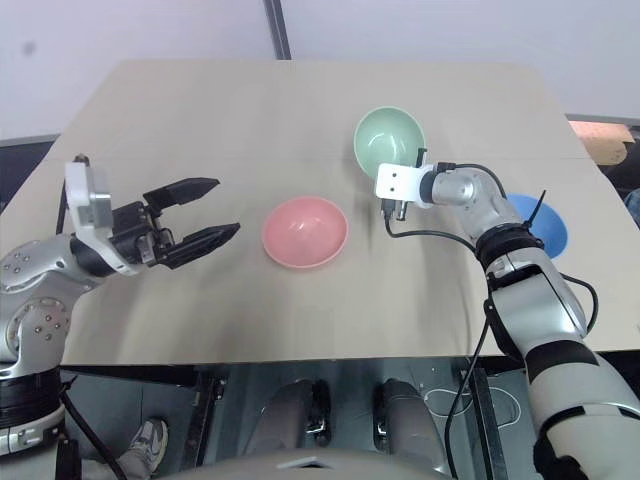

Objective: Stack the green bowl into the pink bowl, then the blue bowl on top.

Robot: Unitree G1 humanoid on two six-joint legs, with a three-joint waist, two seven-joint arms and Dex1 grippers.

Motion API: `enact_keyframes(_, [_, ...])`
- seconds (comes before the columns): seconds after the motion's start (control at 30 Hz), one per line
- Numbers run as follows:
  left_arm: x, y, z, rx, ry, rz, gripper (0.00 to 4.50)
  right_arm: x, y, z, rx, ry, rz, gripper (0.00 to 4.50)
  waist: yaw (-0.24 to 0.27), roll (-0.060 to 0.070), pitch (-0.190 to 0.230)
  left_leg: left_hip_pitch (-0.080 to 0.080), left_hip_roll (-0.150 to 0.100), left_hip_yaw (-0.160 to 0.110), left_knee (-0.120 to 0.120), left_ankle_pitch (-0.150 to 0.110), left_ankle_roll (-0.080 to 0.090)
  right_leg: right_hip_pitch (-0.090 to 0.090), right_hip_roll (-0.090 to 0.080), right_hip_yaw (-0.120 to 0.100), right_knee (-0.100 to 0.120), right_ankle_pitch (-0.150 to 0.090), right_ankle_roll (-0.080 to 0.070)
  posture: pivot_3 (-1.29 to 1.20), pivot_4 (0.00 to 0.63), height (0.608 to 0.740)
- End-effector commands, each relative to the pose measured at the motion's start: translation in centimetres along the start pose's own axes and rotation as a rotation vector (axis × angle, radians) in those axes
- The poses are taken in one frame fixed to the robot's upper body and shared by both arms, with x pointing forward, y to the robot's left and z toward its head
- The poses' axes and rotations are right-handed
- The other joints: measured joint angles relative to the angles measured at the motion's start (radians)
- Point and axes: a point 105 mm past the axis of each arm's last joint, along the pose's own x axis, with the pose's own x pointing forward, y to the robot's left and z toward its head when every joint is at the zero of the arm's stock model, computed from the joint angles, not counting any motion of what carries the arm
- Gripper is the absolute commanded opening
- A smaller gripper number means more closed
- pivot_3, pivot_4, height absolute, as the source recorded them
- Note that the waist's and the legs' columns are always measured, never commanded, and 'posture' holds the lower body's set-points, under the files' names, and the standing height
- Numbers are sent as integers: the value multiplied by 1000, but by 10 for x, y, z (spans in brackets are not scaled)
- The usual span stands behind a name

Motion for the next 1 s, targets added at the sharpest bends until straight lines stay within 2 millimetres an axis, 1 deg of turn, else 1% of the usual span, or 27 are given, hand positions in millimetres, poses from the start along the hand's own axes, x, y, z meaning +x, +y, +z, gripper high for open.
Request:
enact_keyframes(0.03, [-4,12,2,47,-9,49,4500,-26,-36,58,-31,-249,-53,23,2,0,0,0,0,0,0,0,0,0,0,0,0,0,0,0,150,740])
enact_keyframes(0.07, [-7,15,-2,51,4,63,4500,-34,-32,73,-31,-320,-24,23,2,0,0,0,0,0,0,0,0,0,0,0,0,0,0,0,150,740])
enact_keyframes(0.13, [-12,20,-7,50,19,83,4500,-50,-15,100,4,-420,77,23,4,1,0,0,0,-1,-1,0,0,0,0,0,0,0,0,0,150,740])
enact_keyframes(0.23, [-17,27,-14,48,37,106,4500,-68,16,129,53,-491,255,23,4,1,0,0,1,-2,-2,0,0,0,0,-1,-1,0,0,0,150,740])
enact_keyframes(0.27, [-18,28,-15,49,42,109,4500,-69,25,136,60,-496,299,23,5,1,0,0,1,-2,-2,0,0,0,-1,-2,-1,0,0,0,150,740])
enact_keyframes(0.3, [-19,30,-16,51,46,110,4500,-68,31,141,70,-498,319,401,4,1,0,0,0,-2,-2,0,0,0,-1,-2,-1,0,0,0,150,740])
enact_keyframes(0.37, [-19,32,-15,59,50,109,4500,-57,36,145,93,-480,306,1121,0,1,0,0,0,-2,-2,0,0,0,-2,-2,-1,0,0,0,150,740])
enact_keyframes(0.4, [-18,32,-14,62,50,110,4500,-53,37,145,99,-470,299,1602,0,0,0,0,0,-2,-2,0,0,0,-2,-3,-1,0,0,0,150,740])
enact_keyframes(0.5, [-15,32,-10,68,37,102,4500,-34,42,133,93,-391,270,2984,4,0,0,1,0,-2,-1,0,0,0,-2,-4,0,0,-1,0,150,740])
enact_keyframes(0.53, [-14,31,-9,68,34,97,4500,-32,45,130,80,-374,269,3523,6,0,0,1,0,-3,0,0,0,0,-2,-4,0,0,-1,0,150,740])
enact_keyframes(0.57, [-13,30,-9,68,32,93,4500,-33,46,129,75,-370,266,3871,6,0,0,0,0,-3,0,0,0,0,-3,-5,0,0,-1,0,150,740])
enact_keyframes(0.6, [-13,29,-8,68,29,88,4500,-37,43,132,92,-381,243,4319,7,0,0,-1,-1,-3,0,0,0,0,-3,-5,0,0,-1,0,150,740])
enact_keyframes(0.63, [-12,28,-8,66,27,81,4500,-42,38,136,110,-395,212,4419,7,0,0,-1,-1,-3,0,0,0,0,-4,-5,-1,0,-1,0,150,740])
enact_keyframes(0.7, [-11,26,-8,64,22,70,4500,-56,24,139,150,-400,126,4419,7,0,0,-2,-1,-3,0,-1,1,0,-4,-5,-1,0,-1,0,150,740])
enact_keyframes(0.73, [-10,24,-8,64,20,57,4500,-65,16,137,182,-392,79,4419,7,0,0,-3,-1,-3,0,-1,1,-1,-4,-5,-1,0,-1,0,150,740])
enact_keyframes(0.77, [-7,21,-8,66,16,42,4500,-75,8,132,221,-366,28,4419,7,0,0,-3,-1,-3,0,-1,1,-1,-4,-5,-1,0,-1,0,150,740])
enact_keyframes(0.83, [-2,16,-6,68,5,17,4500,-93,-1,120,273,-309,-50,4419,10,0,0,-3,-1,-3,-1,-1,1,-1,-4,-5,-2,0,-1,0,150,740])
enact_keyframes(0.9, [3,12,-3,65,-11,-7,4500,-111,-8,104,362,-235,-135,4419,14,0,-1,-3,-2,-5,-1,-1,1,0,-4,-7,-3,0,-1,0,150,740])
enact_keyframes(0.97, [9,8,-1,69,-20,-44,4500,-129,-11,78,442,-115,-252,4419,12,0,-1,-3,-2,-5,-1,-1,1,1,-5,-7,-3,0,-1,0,150,740])
enact_keyframes(1.0, [13,6,-1,70,-21,-63,4500,-138,-8,62,457,-33,-300,4419,11,0,-1,-3,-2,-5,-1,-1,1,0,-5,-7,-3,0,-1,0,150,740])
